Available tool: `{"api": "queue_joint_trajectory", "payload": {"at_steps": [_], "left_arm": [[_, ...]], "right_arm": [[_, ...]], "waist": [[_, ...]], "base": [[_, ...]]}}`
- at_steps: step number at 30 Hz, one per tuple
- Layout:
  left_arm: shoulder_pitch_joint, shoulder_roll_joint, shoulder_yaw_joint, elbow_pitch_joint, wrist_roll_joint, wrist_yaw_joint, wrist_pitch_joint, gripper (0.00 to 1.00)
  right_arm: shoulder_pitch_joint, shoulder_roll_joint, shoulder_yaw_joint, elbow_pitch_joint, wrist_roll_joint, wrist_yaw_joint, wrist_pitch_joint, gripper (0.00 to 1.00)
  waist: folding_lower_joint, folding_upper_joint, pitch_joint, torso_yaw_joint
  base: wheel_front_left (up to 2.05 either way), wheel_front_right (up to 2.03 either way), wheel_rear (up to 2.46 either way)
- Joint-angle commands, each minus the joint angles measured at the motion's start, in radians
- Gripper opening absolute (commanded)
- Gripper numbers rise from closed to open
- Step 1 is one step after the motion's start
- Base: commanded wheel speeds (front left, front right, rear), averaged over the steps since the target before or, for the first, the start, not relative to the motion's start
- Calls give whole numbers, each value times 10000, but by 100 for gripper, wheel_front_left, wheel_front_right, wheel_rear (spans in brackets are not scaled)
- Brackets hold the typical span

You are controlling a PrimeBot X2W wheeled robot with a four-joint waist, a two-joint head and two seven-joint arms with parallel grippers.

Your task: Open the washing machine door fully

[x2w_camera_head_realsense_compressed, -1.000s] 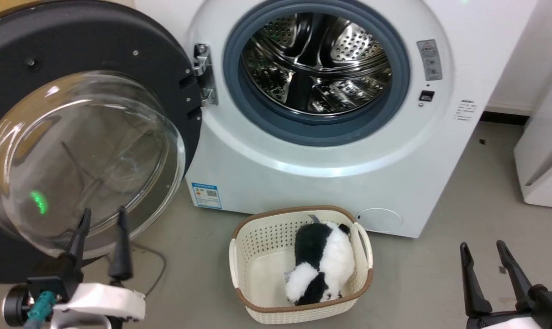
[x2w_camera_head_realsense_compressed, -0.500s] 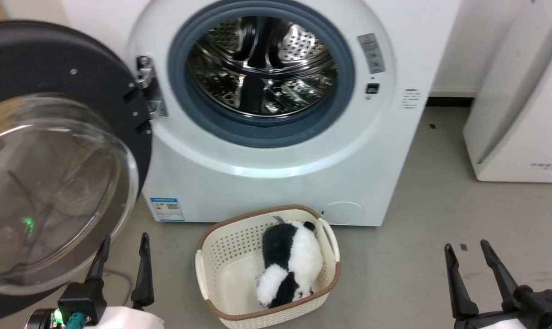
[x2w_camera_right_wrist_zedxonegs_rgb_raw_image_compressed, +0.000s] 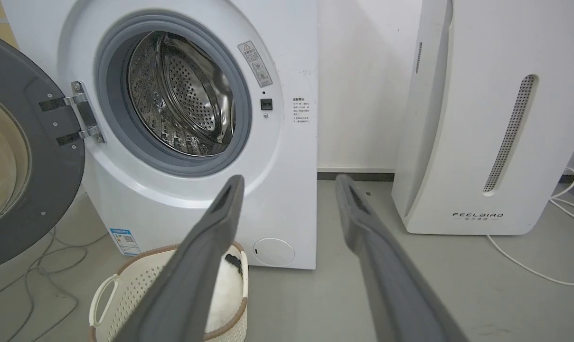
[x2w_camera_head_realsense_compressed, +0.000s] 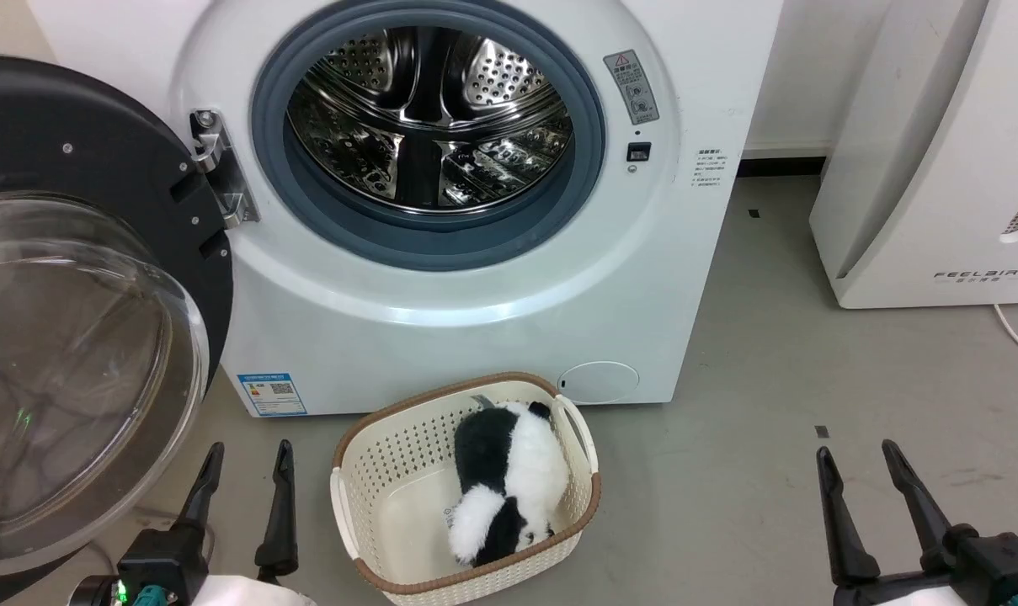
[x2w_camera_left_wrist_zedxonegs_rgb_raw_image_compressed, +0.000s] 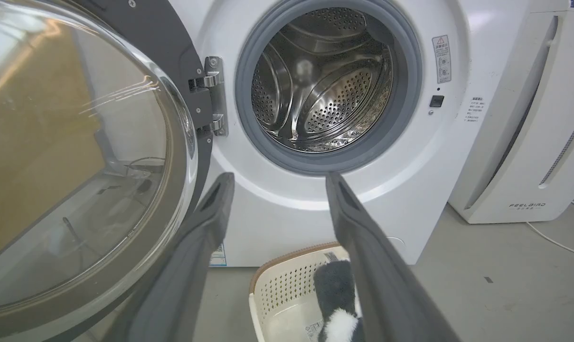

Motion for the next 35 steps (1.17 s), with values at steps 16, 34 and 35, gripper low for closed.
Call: {"api": "queue_joint_trajectory", "payload": {"at_steps": [16,34,35], "left_arm": [[-44,-31,-62,-106,103,71,267,0],[-110,-72,-180,-292,276,193,675,0],[-114,-74,-186,-302,285,199,695,0]], "right_arm": [[-95,1,66,-42,-98,1,268,0],[-243,5,163,-119,-243,2,677,0],[-251,5,167,-123,-250,2,698,0]], "waist": [[1,-1,9,29],[1,-1,22,77],[1,-1,22,79]], "base": [[0,0,0],[0,0,0],[0,0,0]]}}
